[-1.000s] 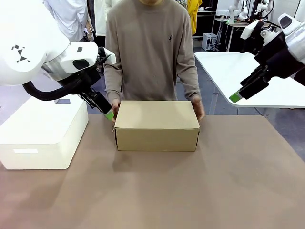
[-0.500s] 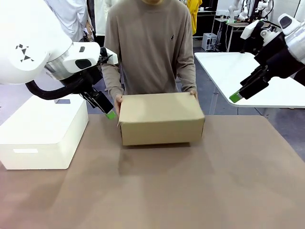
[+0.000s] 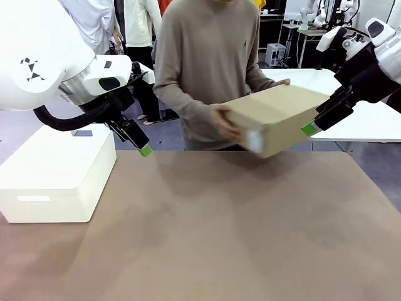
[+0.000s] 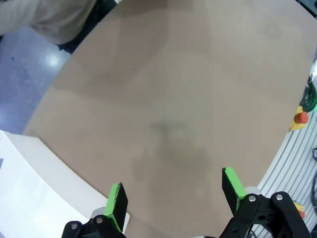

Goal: Pack the shoes into the box.
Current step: Press down on the lid of the Shoes Box.

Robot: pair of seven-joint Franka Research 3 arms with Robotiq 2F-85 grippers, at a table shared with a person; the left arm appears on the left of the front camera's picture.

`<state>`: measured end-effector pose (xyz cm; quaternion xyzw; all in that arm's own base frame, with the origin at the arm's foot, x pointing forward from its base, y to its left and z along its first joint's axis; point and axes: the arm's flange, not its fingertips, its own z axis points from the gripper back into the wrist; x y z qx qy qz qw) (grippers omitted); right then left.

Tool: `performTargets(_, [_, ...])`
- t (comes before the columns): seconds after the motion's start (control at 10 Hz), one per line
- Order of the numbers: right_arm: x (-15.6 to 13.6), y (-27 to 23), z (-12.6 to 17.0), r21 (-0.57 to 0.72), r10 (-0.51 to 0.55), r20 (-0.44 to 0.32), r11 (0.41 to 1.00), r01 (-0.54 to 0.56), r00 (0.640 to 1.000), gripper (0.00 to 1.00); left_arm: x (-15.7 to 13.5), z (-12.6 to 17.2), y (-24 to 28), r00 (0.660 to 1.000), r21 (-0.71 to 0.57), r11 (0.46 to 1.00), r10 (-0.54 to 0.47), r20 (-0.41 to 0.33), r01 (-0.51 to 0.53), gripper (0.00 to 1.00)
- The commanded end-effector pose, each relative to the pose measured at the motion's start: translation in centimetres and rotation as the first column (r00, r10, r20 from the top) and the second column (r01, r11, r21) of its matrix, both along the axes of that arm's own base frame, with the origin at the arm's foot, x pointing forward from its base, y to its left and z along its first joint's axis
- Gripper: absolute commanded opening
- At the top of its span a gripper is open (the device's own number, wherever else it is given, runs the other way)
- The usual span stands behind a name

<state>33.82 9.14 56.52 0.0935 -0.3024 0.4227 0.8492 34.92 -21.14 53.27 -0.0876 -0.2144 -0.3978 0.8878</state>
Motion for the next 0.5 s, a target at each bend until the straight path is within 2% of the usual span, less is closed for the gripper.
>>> performTargets(0.0, [0.17, 0.24, 0.24, -0.008, -0.023, 0.000, 1.000, 0.023, 1.000, 1.00, 0.18, 0.08, 0.03, 1.000, 0.000, 1.000, 0.004, -0.001, -0.004, 1.00])
performTargets(0.4, [0.17, 0.24, 0.24, -0.008, -0.023, 0.000, 1.000, 0.023, 1.000, 1.00, 0.18, 0.08, 0.03, 1.000, 0.000, 1.000, 0.004, -0.001, -0.004, 1.00])
